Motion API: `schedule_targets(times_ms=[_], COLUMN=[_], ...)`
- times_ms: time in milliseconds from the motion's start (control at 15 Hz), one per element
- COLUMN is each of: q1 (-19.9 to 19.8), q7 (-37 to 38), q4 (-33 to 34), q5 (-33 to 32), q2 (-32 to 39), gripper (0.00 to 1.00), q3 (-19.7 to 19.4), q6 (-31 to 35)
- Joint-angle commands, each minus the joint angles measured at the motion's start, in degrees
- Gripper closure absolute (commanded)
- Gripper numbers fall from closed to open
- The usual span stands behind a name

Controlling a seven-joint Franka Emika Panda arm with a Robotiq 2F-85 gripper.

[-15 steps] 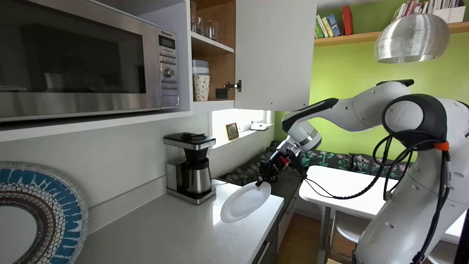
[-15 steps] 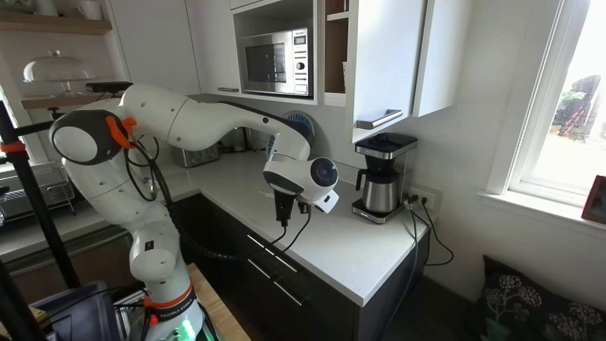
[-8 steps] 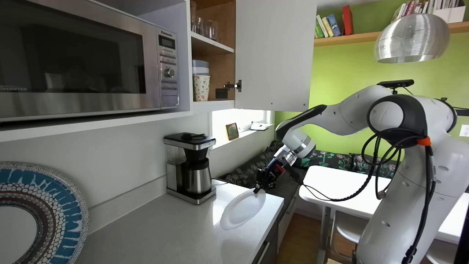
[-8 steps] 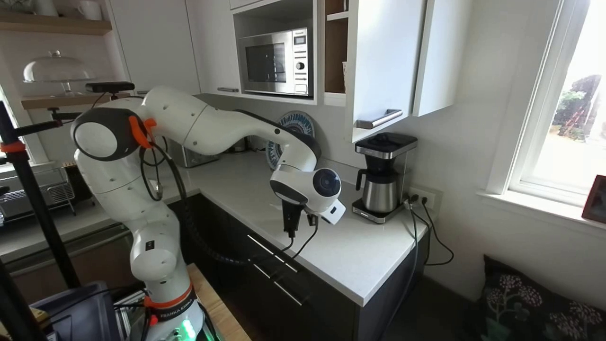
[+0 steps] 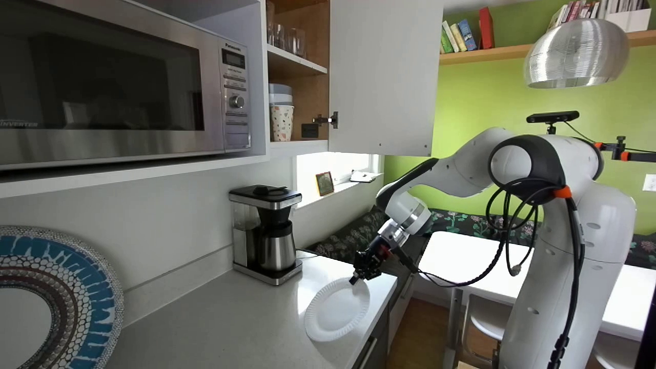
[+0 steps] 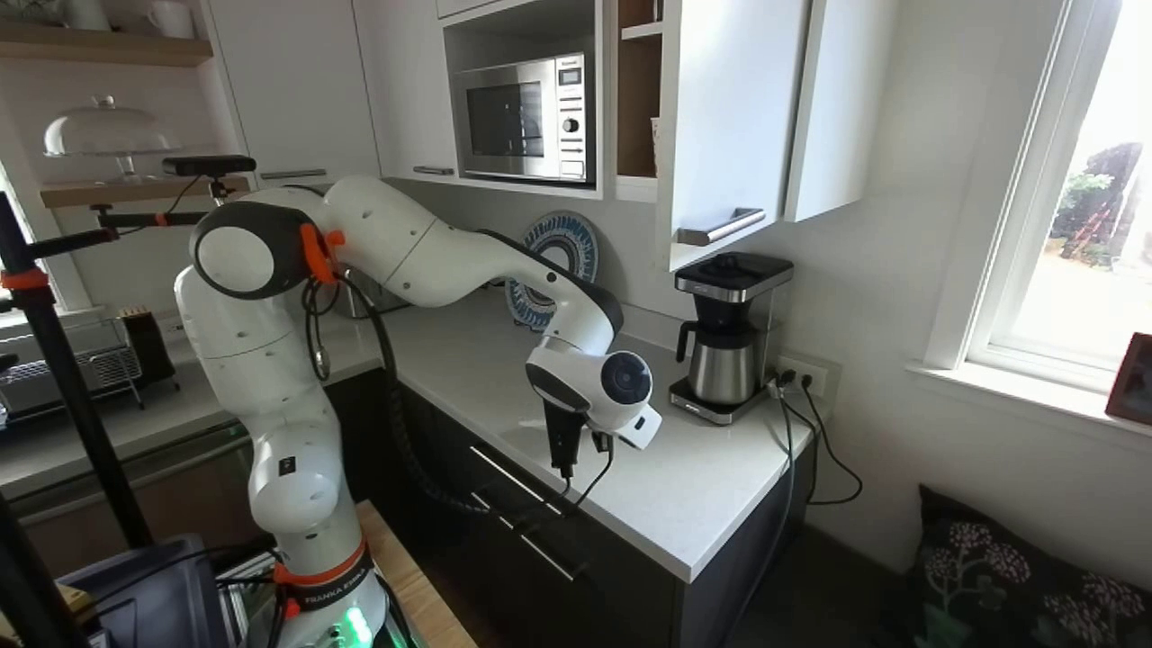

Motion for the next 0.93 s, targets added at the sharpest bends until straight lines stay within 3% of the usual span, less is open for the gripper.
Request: schedule_targets(times_ms=[0, 533, 867], q1=[-0.41, -0.21, 0.80], q7=[-1.54, 3.54, 14.53], q4=[-1.02, -2.59, -3.39], q5=[0.36, -3.05, -7.74], q2=[-0.18, -6.02, -12.31], gripper=[0.59, 0.00, 0.00], q3=[0.34, 1.62, 5.18], q6=[3.33, 14.10, 22.97])
